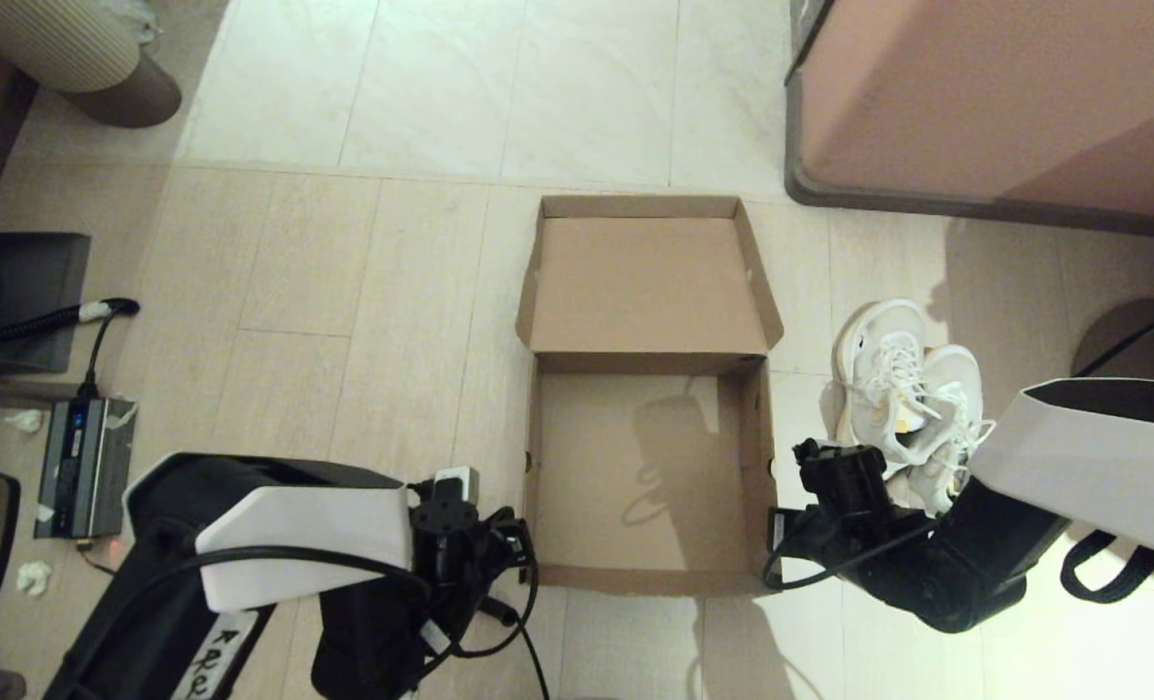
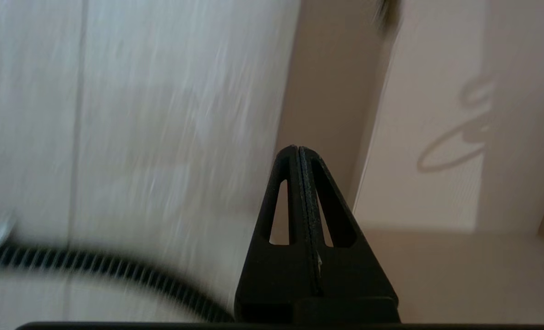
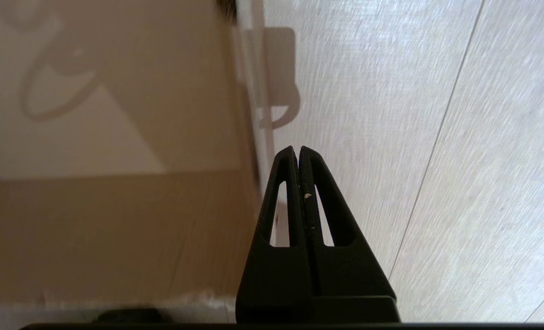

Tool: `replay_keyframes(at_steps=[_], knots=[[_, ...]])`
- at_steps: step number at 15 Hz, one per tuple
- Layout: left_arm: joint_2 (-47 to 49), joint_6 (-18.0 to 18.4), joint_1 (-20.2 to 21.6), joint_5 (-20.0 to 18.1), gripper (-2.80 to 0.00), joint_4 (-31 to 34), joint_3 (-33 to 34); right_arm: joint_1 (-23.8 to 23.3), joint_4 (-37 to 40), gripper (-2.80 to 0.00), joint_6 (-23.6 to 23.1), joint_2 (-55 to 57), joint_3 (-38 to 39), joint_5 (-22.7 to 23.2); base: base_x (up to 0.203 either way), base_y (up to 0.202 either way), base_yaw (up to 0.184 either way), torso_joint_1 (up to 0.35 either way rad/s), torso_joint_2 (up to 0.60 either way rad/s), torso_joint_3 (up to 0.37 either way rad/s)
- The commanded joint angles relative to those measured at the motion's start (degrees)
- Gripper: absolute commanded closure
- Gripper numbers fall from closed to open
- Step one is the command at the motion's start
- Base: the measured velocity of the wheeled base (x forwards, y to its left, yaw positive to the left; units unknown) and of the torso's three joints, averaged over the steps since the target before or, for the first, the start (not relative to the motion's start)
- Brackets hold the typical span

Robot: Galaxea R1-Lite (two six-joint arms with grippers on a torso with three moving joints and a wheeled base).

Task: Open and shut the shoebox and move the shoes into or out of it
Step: Put the shoes into the shoe box

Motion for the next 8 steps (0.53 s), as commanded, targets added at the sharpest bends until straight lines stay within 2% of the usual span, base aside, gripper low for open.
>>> replay_keyframes(at_steps=[1,3,8], knots=[[-2.0,-0.7,-0.3,0.9,0.00,-0.5,3.7,0.5,-2.5,0.00,0.2,-0.1,3.6,-0.1,0.000,0.000,0.000,0.000,0.00,0.000],[-3.3,-1.9,-0.5,2.0,0.00,-0.5,6.6,1.0,-5.3,0.00,0.4,-0.2,6.3,-0.2,0.000,0.000,0.000,0.000,0.00,0.000],[-11.9,-1.7,-0.5,2.1,0.00,-0.5,6.0,-0.7,-7.4,0.00,-0.8,-7.5,7.0,-2.1,0.000,0.000,0.000,0.000,0.00,0.000]])
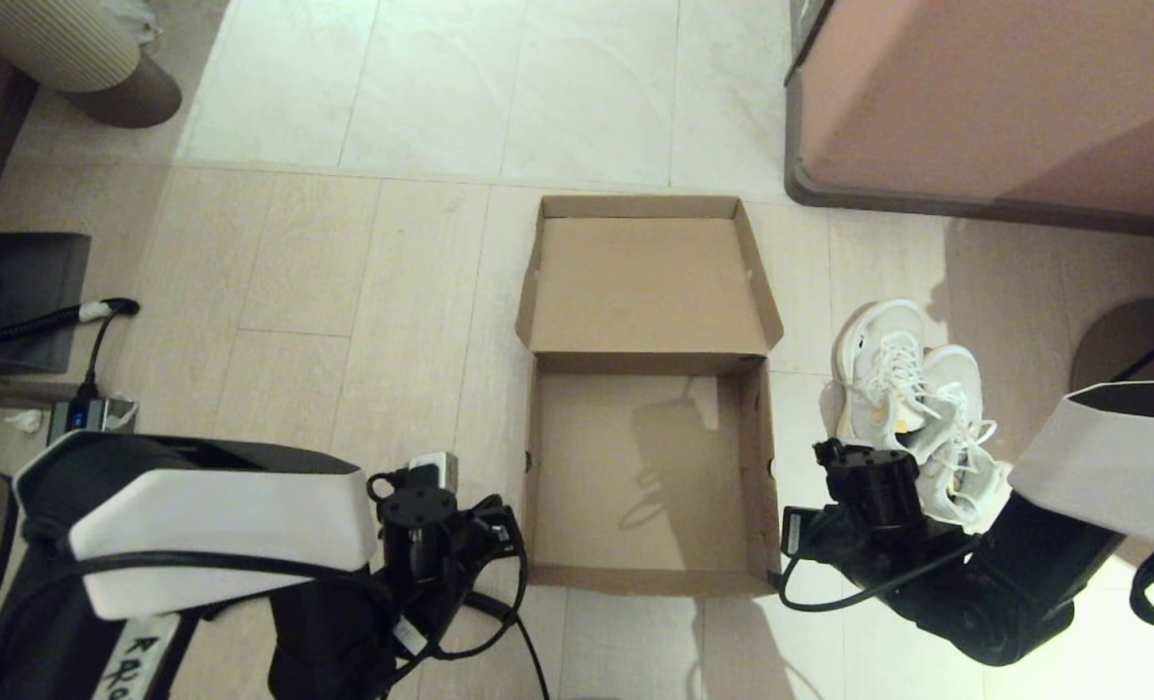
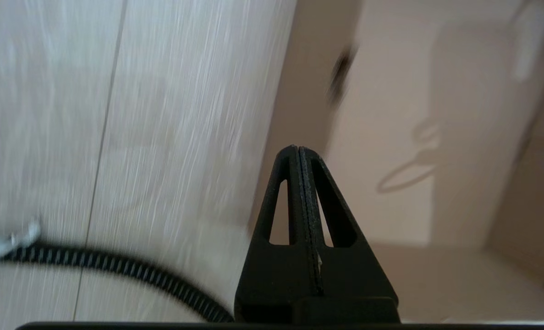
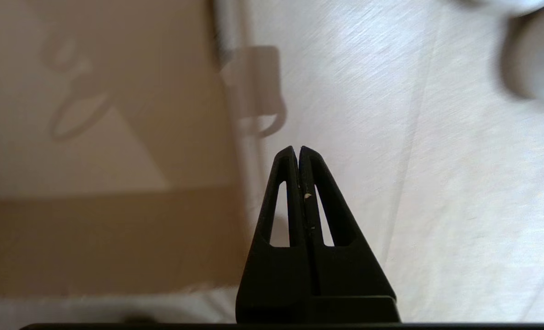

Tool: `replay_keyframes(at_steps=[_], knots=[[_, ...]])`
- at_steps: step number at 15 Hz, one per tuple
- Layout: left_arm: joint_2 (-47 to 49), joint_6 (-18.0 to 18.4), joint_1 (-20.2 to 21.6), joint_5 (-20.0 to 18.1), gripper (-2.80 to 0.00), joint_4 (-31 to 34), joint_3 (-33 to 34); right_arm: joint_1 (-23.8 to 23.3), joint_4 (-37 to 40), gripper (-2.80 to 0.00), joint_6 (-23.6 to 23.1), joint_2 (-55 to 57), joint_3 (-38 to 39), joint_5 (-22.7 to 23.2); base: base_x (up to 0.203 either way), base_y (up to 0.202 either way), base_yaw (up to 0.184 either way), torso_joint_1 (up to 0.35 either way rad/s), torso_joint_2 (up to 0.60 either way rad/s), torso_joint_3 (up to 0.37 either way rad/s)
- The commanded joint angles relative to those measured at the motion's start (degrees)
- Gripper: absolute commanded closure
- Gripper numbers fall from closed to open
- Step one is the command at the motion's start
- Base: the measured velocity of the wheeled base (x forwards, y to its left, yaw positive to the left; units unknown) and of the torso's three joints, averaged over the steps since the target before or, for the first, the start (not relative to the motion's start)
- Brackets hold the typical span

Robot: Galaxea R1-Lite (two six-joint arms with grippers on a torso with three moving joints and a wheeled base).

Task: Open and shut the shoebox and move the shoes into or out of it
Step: Put the shoes into the shoe box

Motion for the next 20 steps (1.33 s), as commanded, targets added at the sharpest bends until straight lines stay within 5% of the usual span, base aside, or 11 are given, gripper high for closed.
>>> replay_keyframes(at_steps=[1,7,8,18,20], knots=[[-4.3,0.0,0.1,0.2,0.00,-0.5,0.2,-2.8,0.3,0.00,-1.0,-4.1,-0.6,-0.6,0.000,0.000,0.000,0.000,0.00,0.000],[-16.8,0.1,3.6,0.2,0.00,-0.5,5.7,-23.0,20.9,0.00,-6.4,-14.2,-16.9,1.0,0.000,0.000,0.000,0.000,0.00,0.000],[-18.9,-0.1,4.8,0.2,0.00,-0.5,7.7,-26.1,25.5,-2.80,-6.2,-14.9,-19.7,3.4,0.000,0.000,0.000,0.000,0.00,0.000],[-22.6,-1.3,6.7,0.2,0.00,-0.5,12.3,-28.0,28.7,-2.80,14.9,-4.9,-24.8,6.1,0.000,0.000,0.000,0.000,0.00,0.000],[-22.7,-1.3,6.7,0.2,0.00,-0.5,12.4,-28.0,28.7,-2.80,16.1,-2.9,-25.2,7.1,0.000,0.000,0.000,0.000,0.00,0.000]])
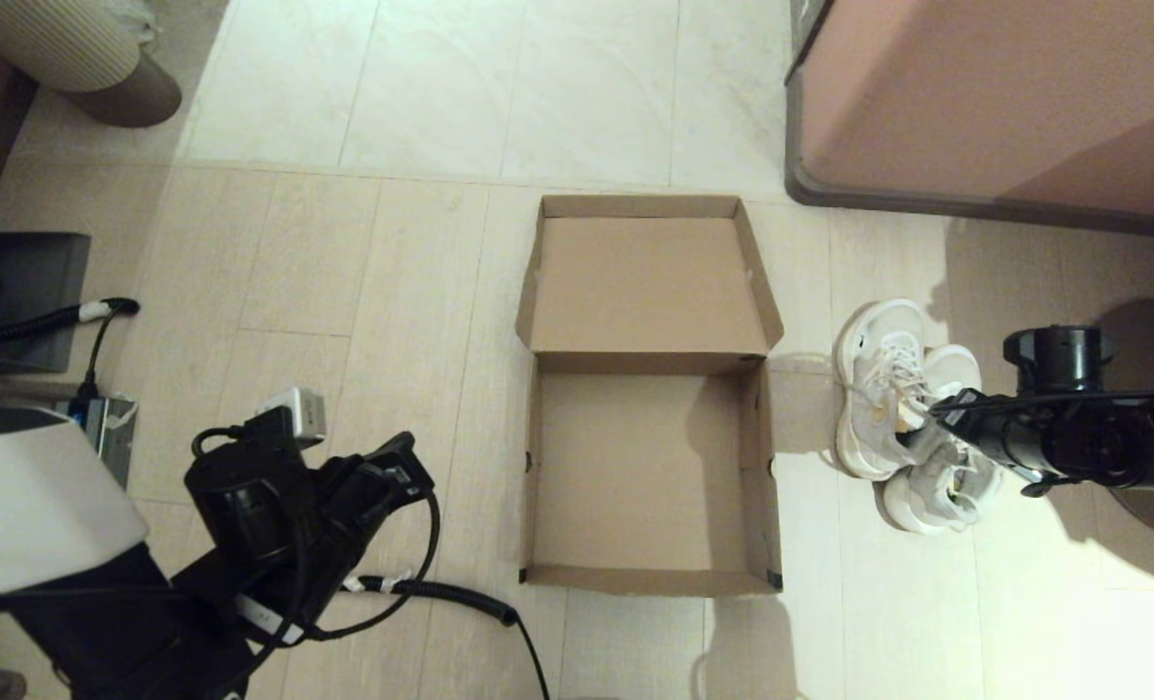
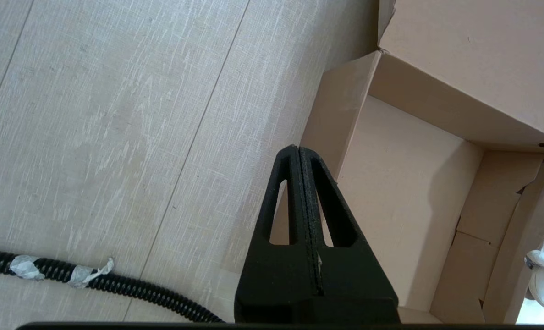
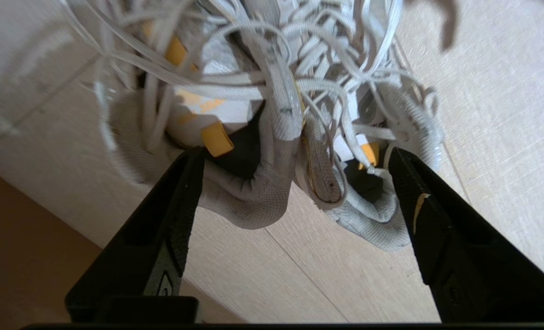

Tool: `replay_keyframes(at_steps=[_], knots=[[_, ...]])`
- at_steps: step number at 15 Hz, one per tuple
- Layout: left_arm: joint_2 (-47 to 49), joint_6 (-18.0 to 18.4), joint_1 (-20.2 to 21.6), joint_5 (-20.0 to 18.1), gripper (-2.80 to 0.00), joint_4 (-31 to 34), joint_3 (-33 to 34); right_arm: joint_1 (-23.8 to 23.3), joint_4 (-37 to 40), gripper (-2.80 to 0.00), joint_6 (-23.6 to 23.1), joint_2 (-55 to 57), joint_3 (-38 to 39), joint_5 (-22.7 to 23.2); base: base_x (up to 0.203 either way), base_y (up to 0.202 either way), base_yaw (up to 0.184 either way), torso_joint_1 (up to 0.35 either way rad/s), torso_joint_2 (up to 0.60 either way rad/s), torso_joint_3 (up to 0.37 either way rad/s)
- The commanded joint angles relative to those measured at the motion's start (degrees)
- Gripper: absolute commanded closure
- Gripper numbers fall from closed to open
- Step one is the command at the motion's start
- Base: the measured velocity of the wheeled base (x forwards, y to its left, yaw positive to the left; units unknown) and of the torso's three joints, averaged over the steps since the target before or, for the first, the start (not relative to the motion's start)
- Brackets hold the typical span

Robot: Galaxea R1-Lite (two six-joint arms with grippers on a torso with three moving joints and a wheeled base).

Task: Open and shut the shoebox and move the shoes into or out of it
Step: Put the shoes into the shoe box

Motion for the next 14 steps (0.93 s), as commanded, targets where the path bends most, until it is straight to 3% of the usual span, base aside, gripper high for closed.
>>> replay_keyframes(at_steps=[1,8,11,12,14], knots=[[-0.1,-0.1,0.0,0.2,0.00,-0.5,0.1,-0.1,-0.2,-2.80,0.4,3.7,-1.2,0.3,0.000,0.000,0.000,0.000,0.00,0.000],[0.1,-2.3,0.5,0.2,0.00,-0.5,1.5,-0.5,-0.4,-2.80,0.5,10.6,-6.4,1.0,0.000,0.000,0.000,0.000,0.00,0.000],[-0.1,-2.3,0.6,0.2,0.00,-0.5,2.1,-0.5,-5.2,-2.80,0.3,12.7,-5.7,1.6,0.000,0.000,0.000,0.000,0.00,0.000],[0.0,-2.3,0.5,0.2,0.00,-0.5,2.3,-0.5,-5.6,0.00,0.2,13.2,-5.6,1.7,0.000,0.000,0.000,0.000,0.00,0.000],[0.1,-2.3,0.6,0.9,0.00,-0.5,2.5,-0.5,-5.7,0.00,0.2,15.0,-6.4,1.7,0.000,0.000,0.000,0.000,0.00,0.000]])
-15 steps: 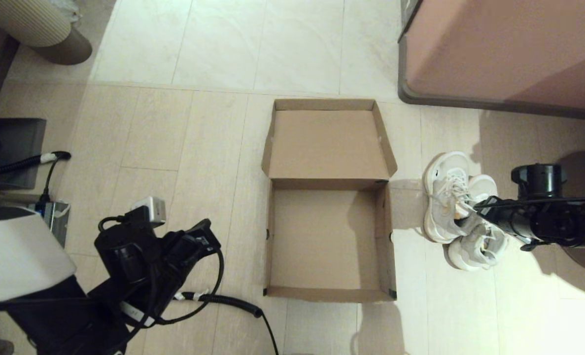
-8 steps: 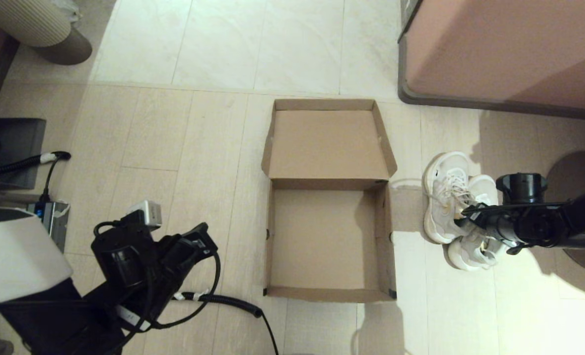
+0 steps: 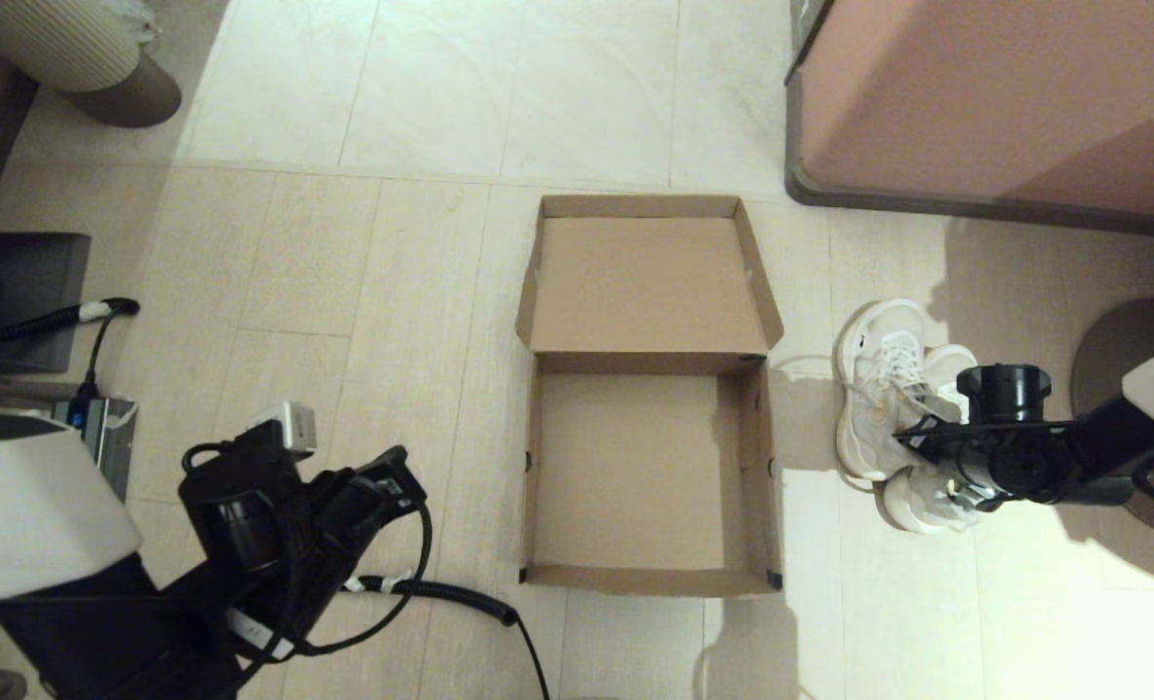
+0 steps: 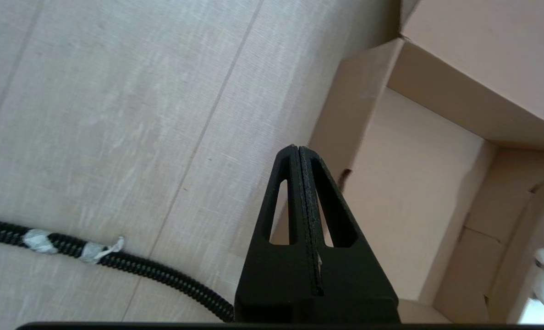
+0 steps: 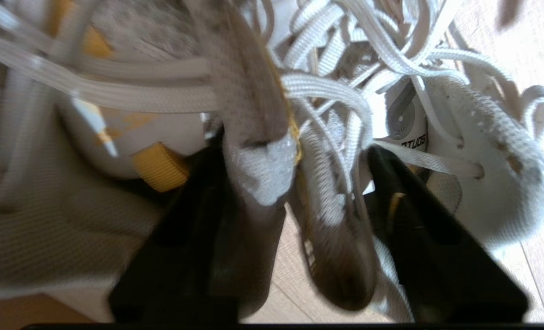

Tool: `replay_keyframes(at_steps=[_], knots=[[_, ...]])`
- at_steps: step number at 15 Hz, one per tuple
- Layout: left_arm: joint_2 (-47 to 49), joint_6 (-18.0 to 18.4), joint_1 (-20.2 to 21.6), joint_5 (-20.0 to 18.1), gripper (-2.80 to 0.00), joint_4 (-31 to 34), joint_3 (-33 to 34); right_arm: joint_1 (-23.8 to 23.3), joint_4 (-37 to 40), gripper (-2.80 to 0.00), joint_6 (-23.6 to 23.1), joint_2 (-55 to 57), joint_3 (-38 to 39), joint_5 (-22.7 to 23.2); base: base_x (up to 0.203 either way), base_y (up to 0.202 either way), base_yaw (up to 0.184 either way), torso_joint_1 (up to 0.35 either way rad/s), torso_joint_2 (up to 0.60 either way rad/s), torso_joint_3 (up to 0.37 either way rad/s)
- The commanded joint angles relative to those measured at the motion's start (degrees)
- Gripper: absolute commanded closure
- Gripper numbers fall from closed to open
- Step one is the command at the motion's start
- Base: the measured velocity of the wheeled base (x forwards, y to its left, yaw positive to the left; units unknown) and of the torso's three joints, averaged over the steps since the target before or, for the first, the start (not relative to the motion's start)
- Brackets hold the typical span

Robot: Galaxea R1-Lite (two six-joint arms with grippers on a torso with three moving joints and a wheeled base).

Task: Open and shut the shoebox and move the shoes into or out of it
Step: Put the shoes into the shoe box

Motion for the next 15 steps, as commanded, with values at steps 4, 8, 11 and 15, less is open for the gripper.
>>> replay_keyframes(at_steps=[4,8,11,15], knots=[[0.6,-0.2,0.0,0.9,0.00,-0.5,0.0,0.0,-0.8,0.00,-0.6,2.9,-0.5,0.6,0.000,0.000,0.000,0.000,0.00,0.000],[1.0,-0.1,0.0,0.8,0.00,-0.5,0.1,-0.9,-0.5,0.00,-5.5,-1.4,5.7,1.0,0.000,0.000,0.000,0.000,0.00,0.000],[-1.2,-0.4,-1.0,-0.6,0.00,-0.5,4.9,-1.9,-0.4,0.00,-10.0,-9.4,13.4,4.9,0.000,0.000,0.000,0.000,0.00,0.000],[-9.7,-1.5,-1.8,-5.3,0.00,-0.5,13.3,-4.5,0.6,0.00,-12.3,-22.0,22.8,7.6,0.000,0.000,0.000,0.000,0.00,0.000]])
